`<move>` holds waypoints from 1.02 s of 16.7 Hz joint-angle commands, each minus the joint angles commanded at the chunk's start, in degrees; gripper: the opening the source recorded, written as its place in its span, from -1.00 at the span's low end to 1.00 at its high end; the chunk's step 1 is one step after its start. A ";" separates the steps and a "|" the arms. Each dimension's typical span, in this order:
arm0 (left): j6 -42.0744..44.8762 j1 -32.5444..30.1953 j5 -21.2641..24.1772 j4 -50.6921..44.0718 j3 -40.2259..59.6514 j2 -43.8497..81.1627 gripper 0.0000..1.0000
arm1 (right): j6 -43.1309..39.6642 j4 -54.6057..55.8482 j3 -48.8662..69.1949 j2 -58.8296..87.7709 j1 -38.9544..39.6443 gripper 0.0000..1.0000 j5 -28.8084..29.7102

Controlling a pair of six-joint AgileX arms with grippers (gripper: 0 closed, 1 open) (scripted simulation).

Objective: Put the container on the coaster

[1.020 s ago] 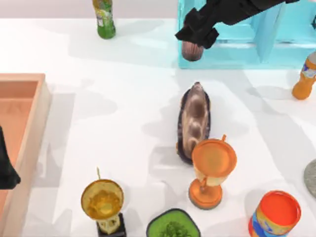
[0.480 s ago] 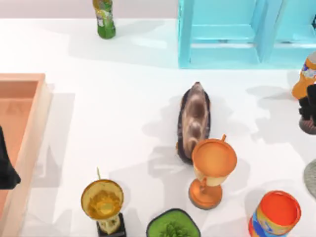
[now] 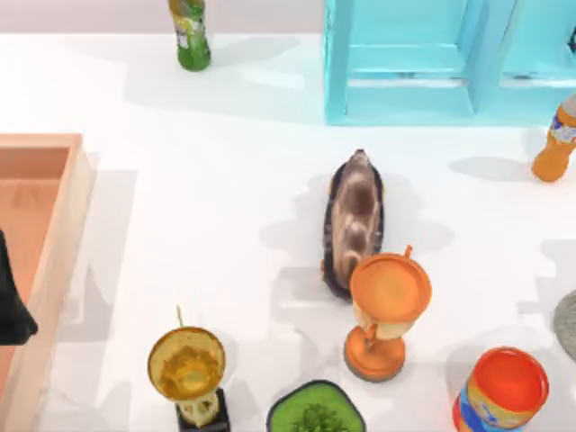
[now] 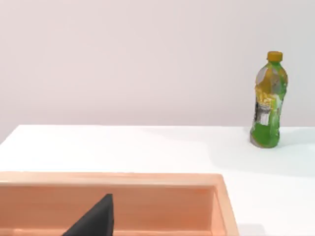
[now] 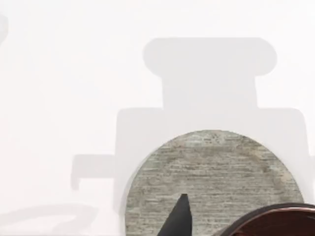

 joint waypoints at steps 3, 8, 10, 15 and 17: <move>0.00 0.00 0.00 0.00 0.00 0.00 1.00 | 0.03 0.01 -0.08 -0.07 -0.03 -1.00 0.04; 0.00 0.00 0.00 0.00 0.00 0.00 1.00 | 0.05 1.70 -0.58 1.62 0.21 -1.00 -0.03; 0.00 0.00 0.00 0.00 0.00 0.00 1.00 | 0.09 5.16 -1.49 4.38 0.13 -1.00 -0.01; 0.00 0.00 0.00 0.00 0.00 0.00 1.00 | 0.20 12.82 -3.71 9.89 0.00 -1.00 -0.03; 0.00 0.00 0.00 0.00 0.00 0.00 1.00 | 0.22 16.22 -4.61 11.83 -0.03 -1.00 -0.02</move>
